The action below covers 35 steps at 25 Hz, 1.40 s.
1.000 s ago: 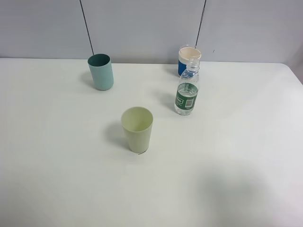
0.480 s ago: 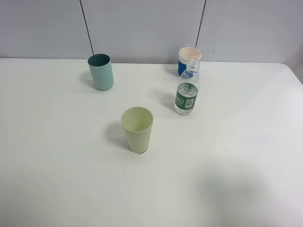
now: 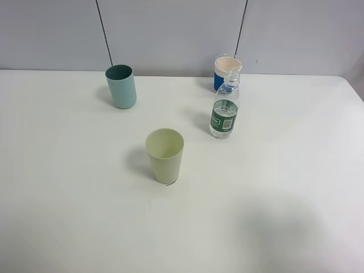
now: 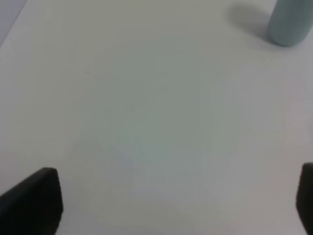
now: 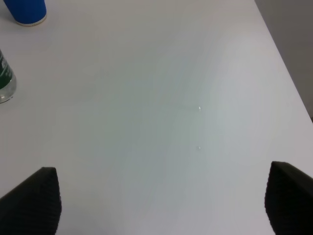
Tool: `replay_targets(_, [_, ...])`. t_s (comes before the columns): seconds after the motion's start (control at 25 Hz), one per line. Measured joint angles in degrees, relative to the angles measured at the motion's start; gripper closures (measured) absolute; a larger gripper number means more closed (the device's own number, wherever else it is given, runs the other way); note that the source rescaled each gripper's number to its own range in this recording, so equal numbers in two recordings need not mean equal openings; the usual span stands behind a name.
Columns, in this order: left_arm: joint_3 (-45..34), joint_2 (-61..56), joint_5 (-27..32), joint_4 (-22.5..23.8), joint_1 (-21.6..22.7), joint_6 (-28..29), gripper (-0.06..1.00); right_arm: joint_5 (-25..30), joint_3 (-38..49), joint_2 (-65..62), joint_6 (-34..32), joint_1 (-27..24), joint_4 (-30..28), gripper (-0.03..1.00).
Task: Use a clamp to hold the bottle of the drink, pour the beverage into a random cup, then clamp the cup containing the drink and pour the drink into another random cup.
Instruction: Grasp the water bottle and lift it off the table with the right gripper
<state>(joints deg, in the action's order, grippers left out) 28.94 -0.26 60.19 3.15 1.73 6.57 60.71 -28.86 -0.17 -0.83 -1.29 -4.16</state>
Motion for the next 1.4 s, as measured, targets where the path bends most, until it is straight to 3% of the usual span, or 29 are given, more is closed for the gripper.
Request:
replay_targets(0.56, [0.00, 0.00, 0.00, 0.00, 0.00, 0.00, 0.05, -1.51, -0.64, 0.00, -0.98, 0.00, 0.07, 0.32])
replay_targets(0.76, [0.00, 0.00, 0.00, 0.00, 0.00, 0.00, 0.05, -9.05, -1.81, 2.90, -1.70, 0.00, 0.13, 0.29])
replay_targets(1.08, [0.00, 0.00, 0.00, 0.00, 0.00, 0.00, 0.05, -22.16, -1.81, 17.83, -1.94, 0.00, 1.08, 0.00])
replay_targets(1.4, [0.00, 0.00, 0.00, 0.00, 0.00, 0.00, 0.05, -34.35, -1.81, 31.01, -1.94, 0.00, 3.00, -0.03])
